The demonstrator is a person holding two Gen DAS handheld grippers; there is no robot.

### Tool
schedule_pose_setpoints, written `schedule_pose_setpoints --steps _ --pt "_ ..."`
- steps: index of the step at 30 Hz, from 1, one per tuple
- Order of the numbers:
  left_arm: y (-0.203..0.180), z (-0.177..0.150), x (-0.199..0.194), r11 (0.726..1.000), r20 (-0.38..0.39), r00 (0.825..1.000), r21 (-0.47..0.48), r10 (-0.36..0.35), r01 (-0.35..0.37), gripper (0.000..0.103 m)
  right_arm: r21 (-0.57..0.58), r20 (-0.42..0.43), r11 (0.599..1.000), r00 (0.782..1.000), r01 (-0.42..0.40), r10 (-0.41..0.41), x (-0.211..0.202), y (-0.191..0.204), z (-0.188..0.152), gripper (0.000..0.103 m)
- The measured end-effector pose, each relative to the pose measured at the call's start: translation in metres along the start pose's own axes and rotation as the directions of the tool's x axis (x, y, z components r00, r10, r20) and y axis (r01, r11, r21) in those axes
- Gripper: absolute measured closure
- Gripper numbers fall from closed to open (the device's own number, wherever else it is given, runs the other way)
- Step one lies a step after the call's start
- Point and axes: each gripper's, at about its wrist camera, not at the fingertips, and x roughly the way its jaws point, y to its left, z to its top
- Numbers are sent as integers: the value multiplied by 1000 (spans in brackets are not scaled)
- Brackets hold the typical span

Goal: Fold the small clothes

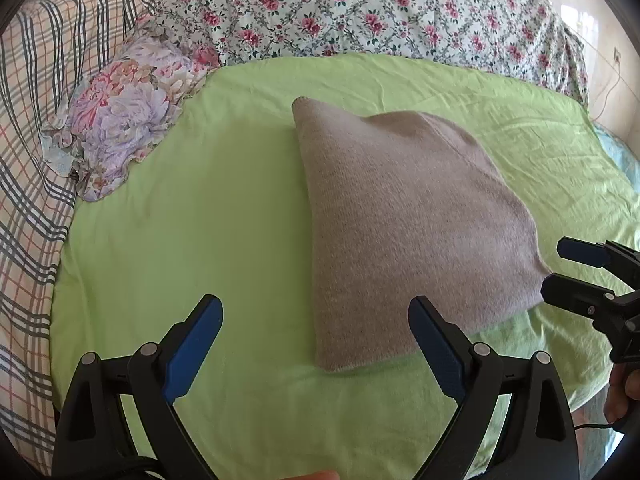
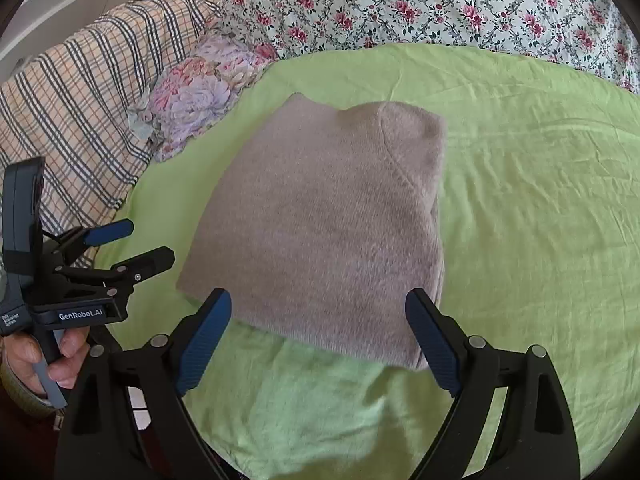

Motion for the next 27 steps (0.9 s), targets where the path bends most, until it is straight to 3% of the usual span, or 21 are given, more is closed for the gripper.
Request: schedule_pose_setpoints --steps 14,19,20,21,22,23,27 --pt "18 29 26 998 -7 1000 -61 22 -23 8 163 54 987 998 6 -15 28 -68 59 14" --pt "20 35 32 997 -11 1000 -74 23 -24 8 229 25 973 999 -42 37 51 -88 67 16" --pt "20 35 33 997 -12 1000 -76 21 -22 8 249 15 967 999 -52 50 56 -92 66 19" --pt "19 36 34 997 -13 1000 -76 20 -21 8 263 -4 963 998 -61 64 63 -94 65 36" --pt "18 36 34 997 -15 1000 -75 20 -21 8 264 -32 964 999 -31 41 68 -95 64 76" --pt "17 36 35 997 -17 1000 -72 20 -22 8 256 -39 967 999 -1 11 69 -95 63 87" --pt "12 34 39 998 -21 999 -51 34 -35 8 243 -43 969 998 46 -36 70 -95 59 87"
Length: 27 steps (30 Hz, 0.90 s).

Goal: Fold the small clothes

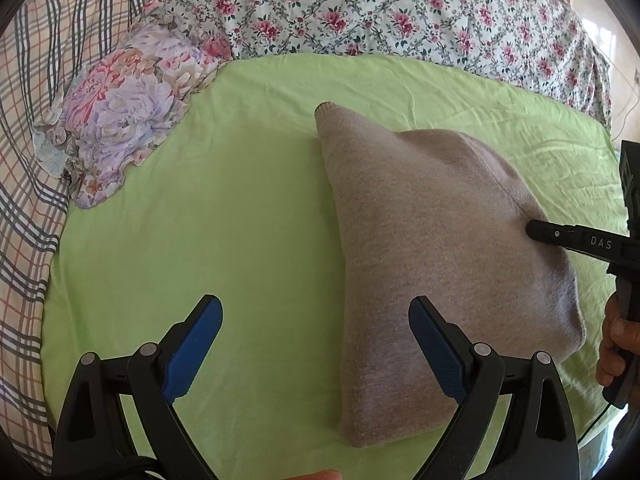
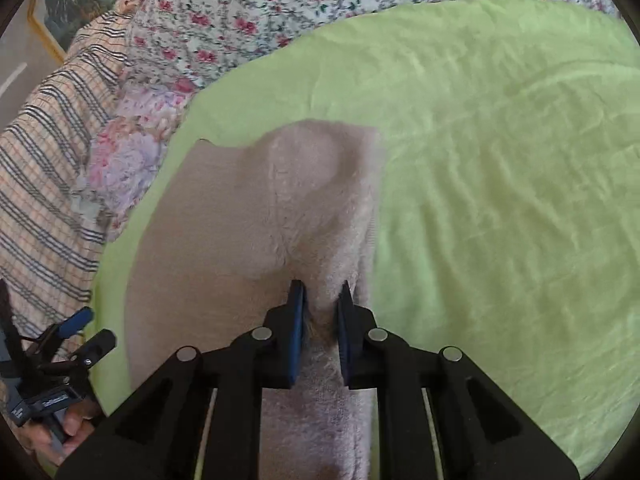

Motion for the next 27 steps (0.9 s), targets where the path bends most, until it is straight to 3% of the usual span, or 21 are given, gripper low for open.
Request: schedule_pose_setpoints --steps 3,9,27 --pt "-1 -2 7 1000 -23 1000 8 9 -9 8 -19 6 1000 1000 20 -20 -3 5 -1 82" --pt "-1 -3 2 1000 -12 1000 11 -10 10 8 -42 59 998 998 37 -35 -33 14 -9 54" --pt "-21 -15 -26 998 34 999 61 -1 -1 8 -152 40 988 999 28 -22 -63 50 -56 42"
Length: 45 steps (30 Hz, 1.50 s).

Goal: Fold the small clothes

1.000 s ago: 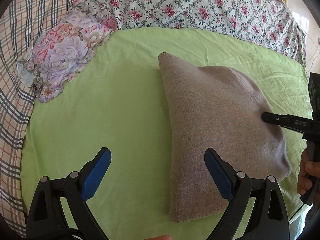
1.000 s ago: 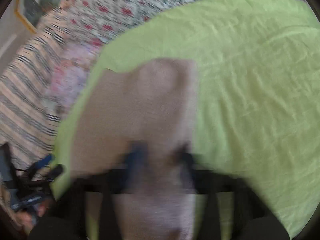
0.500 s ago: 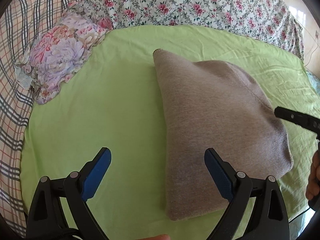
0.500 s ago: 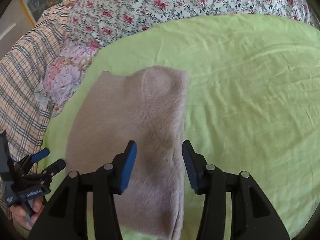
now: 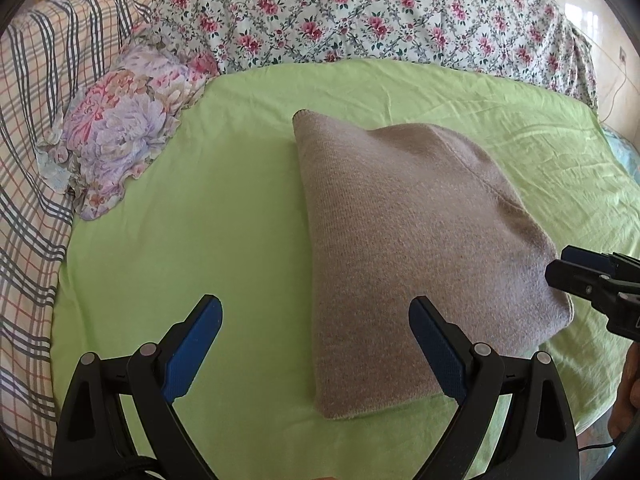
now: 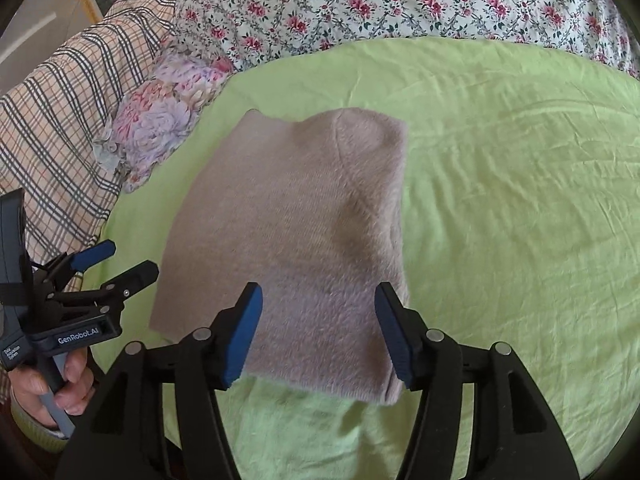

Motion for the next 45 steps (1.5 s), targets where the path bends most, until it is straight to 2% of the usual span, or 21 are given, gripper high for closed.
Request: schedule_pose_setpoints --steps 4,14,20,24,28,45 --pt "0 -1 -3 1000 6 1000 -1 -3 3 8 -14 -1 1000 1000 1 -1 -2 5 -3 34" --pt "3 -10 -5 1000 -11 1000 -14 0 0 7 -25 -13 1000 1000 -3 2 -7 11 -17 29" --pt "2 -14 -8 1000 -13 1000 -15 4 -4 7 -47 -20 999 1000 -2 1 -9 17 -25 23" --pt "1 -16 -10 1000 -12 1000 -12 3 -3 7 -70 -22 998 1000 -7 6 -10 23 -30 14" --pt "2 -19 -9 1000 -19 1000 -10 2 -2 7 -110 -31 994 1000 0 -4 -8 28 -33 13" --pt "2 -22 -3 1000 -37 999 -5 -1 1 6 -134 -44 991 999 2 -8 1 34 -26 6"
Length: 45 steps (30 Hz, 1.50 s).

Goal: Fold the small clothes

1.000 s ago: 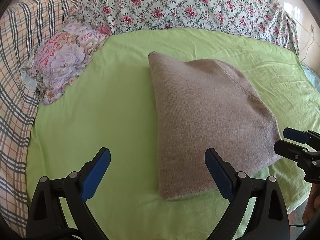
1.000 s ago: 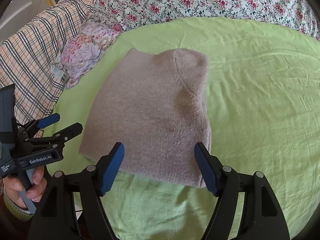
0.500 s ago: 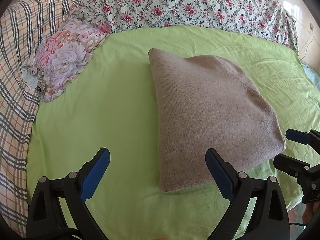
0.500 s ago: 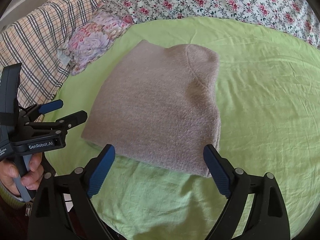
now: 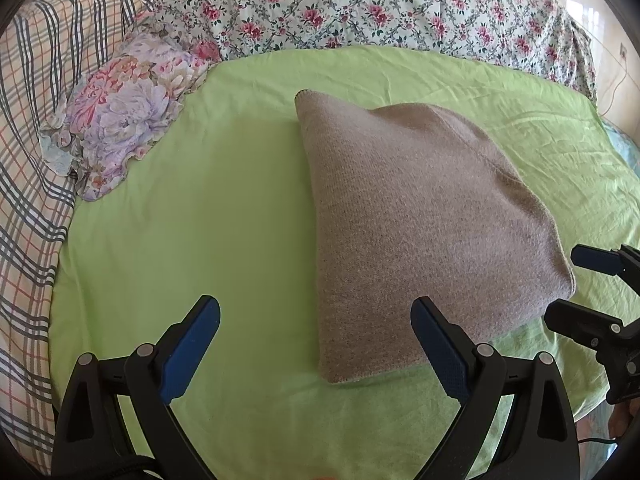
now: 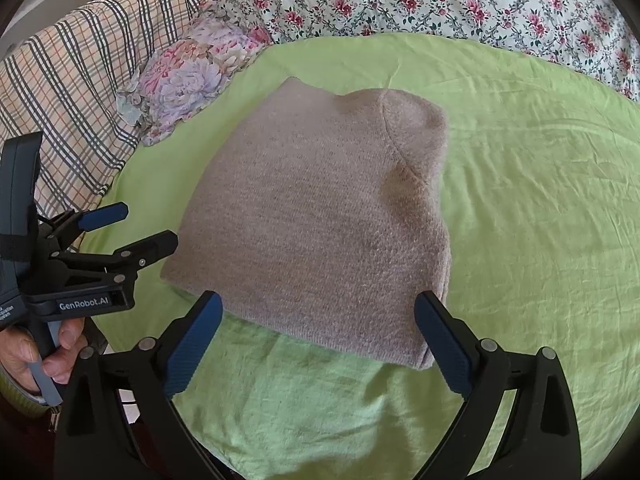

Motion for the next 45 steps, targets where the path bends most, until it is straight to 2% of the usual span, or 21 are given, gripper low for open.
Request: schedule_pose_setpoints --steps 45 --pt "-7 20 7 999 7 1000 38 -23 23 6 -13 4 1000 1000 2 -2 10 1 29 4"
